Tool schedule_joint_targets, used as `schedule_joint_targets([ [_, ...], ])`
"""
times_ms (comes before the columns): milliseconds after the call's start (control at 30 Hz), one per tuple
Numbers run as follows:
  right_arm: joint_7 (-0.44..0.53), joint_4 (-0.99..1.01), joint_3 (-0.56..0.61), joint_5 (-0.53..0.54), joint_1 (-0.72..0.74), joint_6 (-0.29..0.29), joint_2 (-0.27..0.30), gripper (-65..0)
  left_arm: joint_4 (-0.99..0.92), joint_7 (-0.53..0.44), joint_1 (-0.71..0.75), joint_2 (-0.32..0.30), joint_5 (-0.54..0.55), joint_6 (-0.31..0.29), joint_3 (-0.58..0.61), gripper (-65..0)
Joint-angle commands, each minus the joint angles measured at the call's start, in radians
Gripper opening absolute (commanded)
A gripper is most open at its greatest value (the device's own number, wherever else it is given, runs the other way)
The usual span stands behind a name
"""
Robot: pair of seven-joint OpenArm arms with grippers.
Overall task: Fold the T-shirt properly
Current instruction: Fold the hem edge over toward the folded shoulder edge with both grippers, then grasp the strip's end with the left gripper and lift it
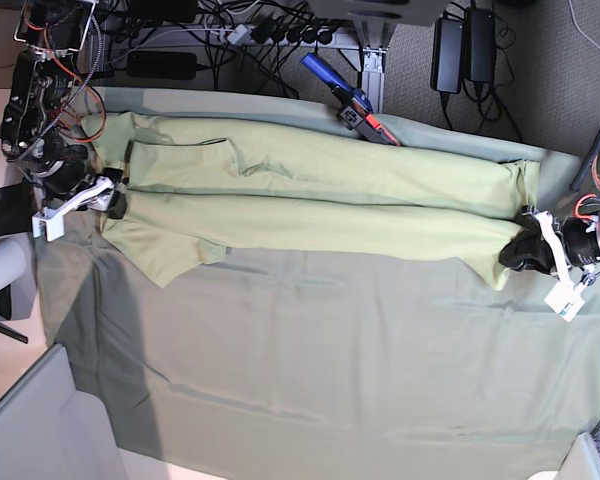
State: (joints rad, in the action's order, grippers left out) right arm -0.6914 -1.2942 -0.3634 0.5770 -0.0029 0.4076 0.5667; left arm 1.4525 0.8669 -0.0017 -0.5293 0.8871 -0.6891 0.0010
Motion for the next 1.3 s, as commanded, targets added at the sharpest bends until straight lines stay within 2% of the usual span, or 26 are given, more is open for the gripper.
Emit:
schedule_joint_targets([
  [0, 0.024, -0.037, -0.034, 0.018, 0.016, 0.019, 0.024, -21.4, 0.016, -0.016, -0.014, -0.017, 0.013, -0.009, -0.008, -65.0],
  [133, 0.028, -0.119, -0.111, 0.056, 0.040, 0.019, 0.000, -21.3, 0.016, -0.016, -0.014, -0.017, 0.014, -0.009, -0.008, -65.0],
  [267, 0.037, -0.104, -0.082, 0.041, 0.121, 0.020, -0.016, -21.3, 0.016, -0.017, -0.014, -0.017, 0.014, -0.009, -0.008, -65.0],
  [400, 0.063, -0.016, 0.004, -0.018, 0.216, 0.020, -0.050, -21.3, 0.016, -0.016, -0.014, -0.017, 0.014, -0.009, -0.008, -65.0],
  [500, 0.069, 0.084, 0.100, -0.104, 0.282, 0.019, -0.073, -21.3, 0.016, -0.016, -0.014, -0.017, 0.014, -0.009, -0.008, -65.0],
  [700, 0.090, 0.184, 0.265, -0.143, 0.327, 0.019, -0.074, -22.5, 0.016, -0.018, -0.015, -0.017, 0.015, -0.009, -0.008, -65.0],
  [733, 0.092, 0.183, 0.281, -0.144, 0.327, 0.018, -0.074, -25.6, 0.016, -0.018, -0.015, -0.017, 0.015, -0.009, -0.008, -65.0],
  [767, 0.092, 0.183, 0.291, -0.144, 0.327, 0.018, -0.074, -31.6, 0.016, -0.017, -0.014, -0.017, 0.015, -0.009, -0.008, -65.0],
  [867, 0.092, 0.183, 0.293, -0.144, 0.327, 0.018, -0.073, -60.5, 0.016, -0.017, -0.014, -0.017, 0.014, -0.009, -0.008, -65.0],
  [900, 0.092, 0.183, 0.293, -0.143, 0.327, 0.018, -0.071, -65.0, 0.016, -0.017, -0.014, -0.017, 0.014, -0.009, -0.008, -65.0],
  [1000, 0.080, 0.168, 0.293, -0.139, 0.327, 0.019, -0.069, -65.0, 0.016, -0.016, -0.015, -0.017, 0.015, -0.009, -0.008, -65.0],
  [1133, -0.013, 0.089, 0.265, -0.139, 0.309, 0.019, -0.066, -65.0, 0.058, 0.014, -0.008, -0.023, 0.043, -0.009, -0.008, -65.0],
  [1267, -0.034, -0.080, 0.177, -0.090, 0.204, 0.019, -0.057, -65.0, 0.159, 0.032, 0.032, -0.032, 0.044, -0.009, -0.008, -65.0],
])
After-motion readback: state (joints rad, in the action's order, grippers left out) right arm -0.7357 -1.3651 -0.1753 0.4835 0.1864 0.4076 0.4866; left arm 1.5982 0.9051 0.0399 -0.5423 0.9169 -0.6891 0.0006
